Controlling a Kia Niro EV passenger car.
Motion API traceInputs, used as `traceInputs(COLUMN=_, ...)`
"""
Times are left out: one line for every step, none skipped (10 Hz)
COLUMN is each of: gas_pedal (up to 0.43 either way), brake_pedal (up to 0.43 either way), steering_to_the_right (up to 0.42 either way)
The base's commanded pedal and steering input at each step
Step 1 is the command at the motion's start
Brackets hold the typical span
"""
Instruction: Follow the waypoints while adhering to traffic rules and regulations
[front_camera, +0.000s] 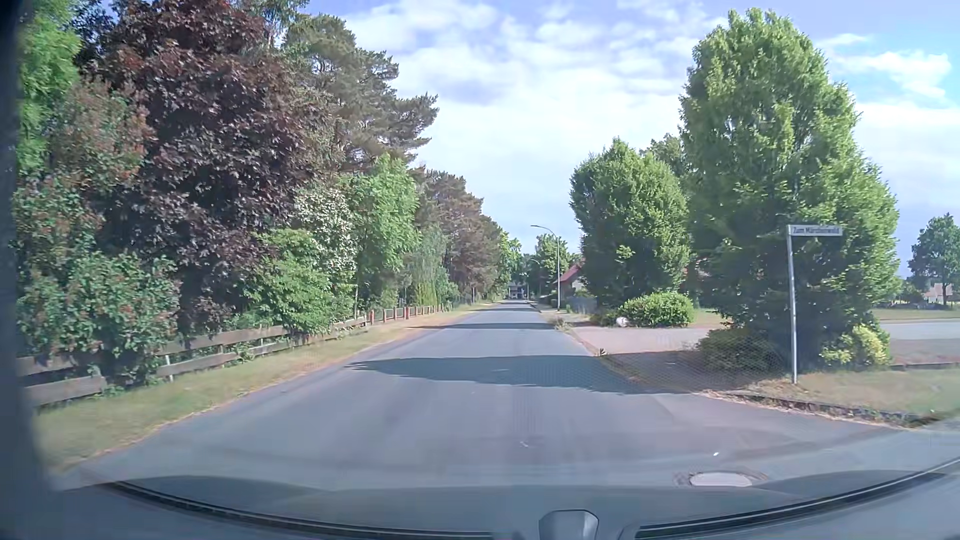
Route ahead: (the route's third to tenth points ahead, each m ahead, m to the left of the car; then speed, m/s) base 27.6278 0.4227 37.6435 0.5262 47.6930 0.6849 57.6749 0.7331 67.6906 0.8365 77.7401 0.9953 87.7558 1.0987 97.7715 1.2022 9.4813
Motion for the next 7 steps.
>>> traceInputs(gas_pedal=0.299, brake_pedal=0.006, steering_to_the_right=-0.006)
traceInputs(gas_pedal=0.299, brake_pedal=0.006, steering_to_the_right=-0.006)
traceInputs(gas_pedal=0.280, brake_pedal=0.006, steering_to_the_right=-0.006)
traceInputs(gas_pedal=0.280, brake_pedal=0.006, steering_to_the_right=-0.005)
traceInputs(gas_pedal=0.268, brake_pedal=0.006, steering_to_the_right=-0.005)
traceInputs(gas_pedal=0.260, brake_pedal=0.006, steering_to_the_right=-0.004)
traceInputs(gas_pedal=0.240, brake_pedal=0.006, steering_to_the_right=0.000)
